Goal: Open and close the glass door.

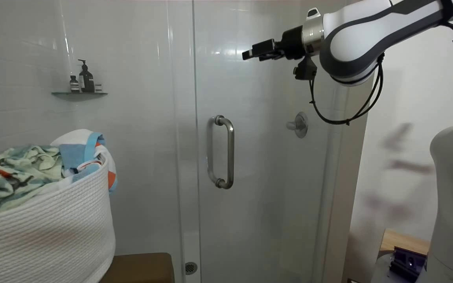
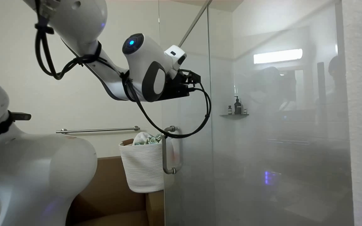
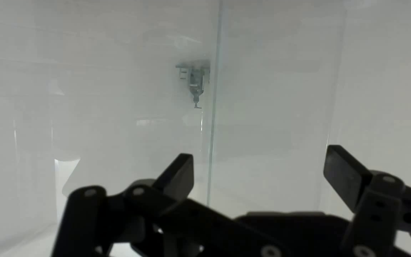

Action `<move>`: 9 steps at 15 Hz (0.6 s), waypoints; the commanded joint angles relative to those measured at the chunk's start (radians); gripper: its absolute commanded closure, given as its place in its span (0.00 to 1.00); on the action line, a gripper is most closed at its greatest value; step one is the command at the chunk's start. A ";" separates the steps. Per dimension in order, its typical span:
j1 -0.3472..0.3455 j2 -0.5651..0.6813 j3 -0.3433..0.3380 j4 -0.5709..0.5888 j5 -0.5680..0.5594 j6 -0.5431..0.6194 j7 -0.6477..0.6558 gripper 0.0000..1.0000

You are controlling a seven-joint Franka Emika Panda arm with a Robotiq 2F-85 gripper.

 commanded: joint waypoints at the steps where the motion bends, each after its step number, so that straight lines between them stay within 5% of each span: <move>1: 0.026 0.035 -0.036 0.055 -0.017 -0.001 -0.041 0.00; 9: 0.126 0.101 -0.158 0.134 -0.012 -0.001 -0.045 0.00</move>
